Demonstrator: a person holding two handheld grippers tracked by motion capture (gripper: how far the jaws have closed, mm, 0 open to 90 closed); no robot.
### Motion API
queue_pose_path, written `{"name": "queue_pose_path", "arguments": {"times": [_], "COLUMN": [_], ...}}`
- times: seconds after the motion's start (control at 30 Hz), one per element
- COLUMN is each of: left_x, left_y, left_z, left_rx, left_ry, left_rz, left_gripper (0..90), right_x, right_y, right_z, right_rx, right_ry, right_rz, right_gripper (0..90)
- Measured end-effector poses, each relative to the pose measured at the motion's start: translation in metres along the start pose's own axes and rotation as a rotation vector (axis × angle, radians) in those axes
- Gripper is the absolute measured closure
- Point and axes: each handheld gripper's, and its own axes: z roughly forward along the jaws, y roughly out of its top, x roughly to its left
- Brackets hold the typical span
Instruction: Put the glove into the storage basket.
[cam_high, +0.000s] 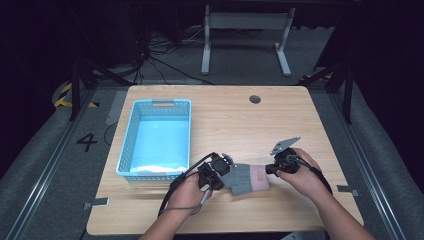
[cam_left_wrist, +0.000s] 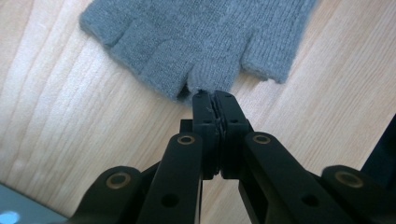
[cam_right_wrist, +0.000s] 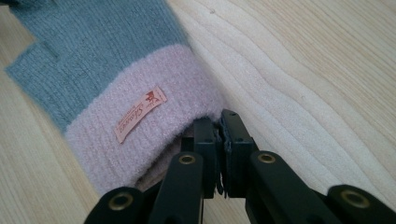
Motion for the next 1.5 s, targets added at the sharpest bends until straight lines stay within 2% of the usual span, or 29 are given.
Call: {"name": "queue_pose_path", "arguments": {"times": [0.13,0.2,0.23,0.27,0.43,0.67,1.0,1.17,1.23,1.27,1.4,1.5], "left_x": [0.001,0.002,0.004,0.004,0.006,0.002,0.003,0.007,0.007,0.007,0.007,0.008], "left_y": [0.0,0.0,-0.001,-0.001,-0.001,0.004,0.013,0.02,0.023,0.026,0.034,0.039], "left_z": [0.003,0.002,-0.001,-0.001,-0.013,-0.02,-0.025,-0.024,-0.023,-0.021,-0.015,-0.008], "left_rx": [0.018,0.011,0.007,0.007,-0.038,-0.081,-0.137,-0.181,-0.185,-0.182,-0.194,-0.192], "left_ry": [0.006,0.002,-0.017,-0.017,-0.027,-0.03,-0.077,-0.097,-0.095,-0.086,-0.108,-0.101], "left_rz": [0.001,-0.008,-0.019,-0.019,-0.028,-0.01,-0.007,-0.012,-0.024,-0.025,-0.023,-0.02], "left_gripper": [86.7,78.9,75.5,74.8,68.7,63.8,53.2,45.9,43.6,37.8,32.7,28.8], "right_x": [-0.001,-0.001,-0.001,-0.001,-0.002,-0.005,-0.008,-0.011,-0.01,-0.011,-0.012,-0.012], "right_y": [-0.001,-0.002,-0.003,-0.003,-0.008,-0.013,-0.022,-0.028,-0.029,-0.031,-0.036,-0.038], "right_z": [0.001,0.001,-0.001,-0.001,-0.014,-0.025,-0.035,-0.039,-0.04,-0.042,-0.046,-0.047], "right_rx": [0.0,-0.001,-0.001,-0.001,-0.025,-0.048,-0.062,-0.069,-0.069,-0.073,-0.078,-0.082], "right_ry": [-0.006,-0.009,-0.024,-0.024,-0.034,-0.04,-0.043,-0.049,-0.05,-0.053,-0.059,-0.059], "right_rz": [-0.003,-0.005,-0.009,-0.009,0.004,0.03,0.073,0.091,0.099,0.104,0.119,0.128], "right_gripper": [84.9,83.6,78.4,78.4,76.5,75.3,74.1,73.5,73.4,73.1,72.5,71.8]}}
